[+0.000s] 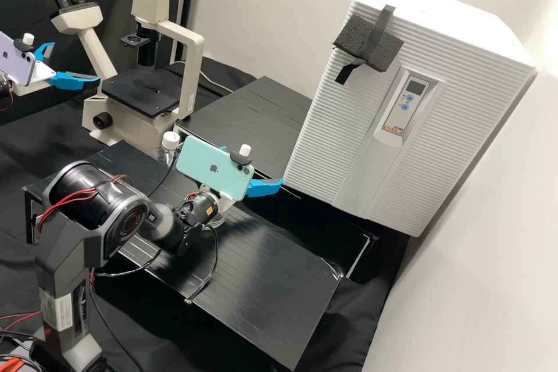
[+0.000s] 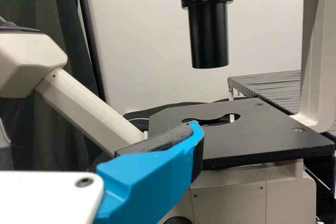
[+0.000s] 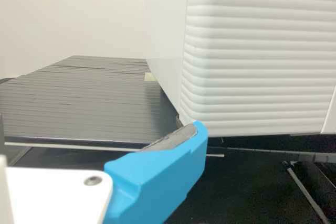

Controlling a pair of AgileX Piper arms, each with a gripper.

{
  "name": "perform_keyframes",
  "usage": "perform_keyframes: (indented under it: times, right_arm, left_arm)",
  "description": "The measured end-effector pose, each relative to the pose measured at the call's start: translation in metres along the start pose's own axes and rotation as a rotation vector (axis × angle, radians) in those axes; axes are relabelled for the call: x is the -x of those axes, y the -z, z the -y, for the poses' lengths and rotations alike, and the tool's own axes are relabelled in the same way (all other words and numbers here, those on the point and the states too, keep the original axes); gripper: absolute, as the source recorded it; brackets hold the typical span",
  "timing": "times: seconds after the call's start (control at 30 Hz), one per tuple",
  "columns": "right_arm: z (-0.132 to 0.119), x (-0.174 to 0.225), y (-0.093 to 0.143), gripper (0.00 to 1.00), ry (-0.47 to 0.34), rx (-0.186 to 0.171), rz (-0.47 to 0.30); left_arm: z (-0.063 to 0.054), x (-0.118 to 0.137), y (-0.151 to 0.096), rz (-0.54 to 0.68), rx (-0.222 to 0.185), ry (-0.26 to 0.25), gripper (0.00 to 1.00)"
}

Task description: Open the petri dish lid.

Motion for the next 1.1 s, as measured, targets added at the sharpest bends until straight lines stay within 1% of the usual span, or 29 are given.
perform_keyframes:
  times: [0.37, 0.47, 0.57, 0.67, 0.77, 0.8, 0.87, 1.1]
  right_arm:
    - [0.001, 0.005, -0.001, 1.00, 0.001, -0.001, -0.002]
    - [0.003, 0.020, -0.001, 1.00, 0.006, -0.011, -0.014]
    - [0.002, 0.042, 0.002, 1.00, -0.010, -0.032, -0.057]
    - [0.001, 0.061, 0.007, 1.00, -0.026, -0.046, -0.109]
    - [0.003, 0.079, 0.008, 1.00, -0.032, -0.045, -0.145]
    - [0.003, 0.087, 0.009, 1.00, -0.038, -0.052, -0.164]
    - [0.006, 0.097, 0.009, 1.00, -0.033, -0.050, -0.181]
    - [0.021, 0.130, 0.007, 1.00, 0.022, -0.047, -0.199]
  left_arm:
    - [0.000, 0.000, 0.000, 0.000, 0.000, 0.000, 1.00]
    - [0.000, 0.000, 0.000, 0.000, 0.000, 0.000, 1.00]
    - [0.000, 0.000, 0.000, 0.000, 0.000, 0.000, 1.00]
    - [0.000, 0.000, 0.000, 0.000, 0.000, 0.000, 1.00]
    - [0.000, 0.000, 0.000, 0.000, 0.000, 0.000, 1.00]
    - [0.000, 0.000, 0.000, 0.000, 0.000, 0.000, 1.00]
    - [0.000, 0.000, 0.000, 0.000, 0.000, 0.000, 1.00]
    - [0.000, 0.000, 0.000, 0.000, 0.000, 0.000, 1.00]
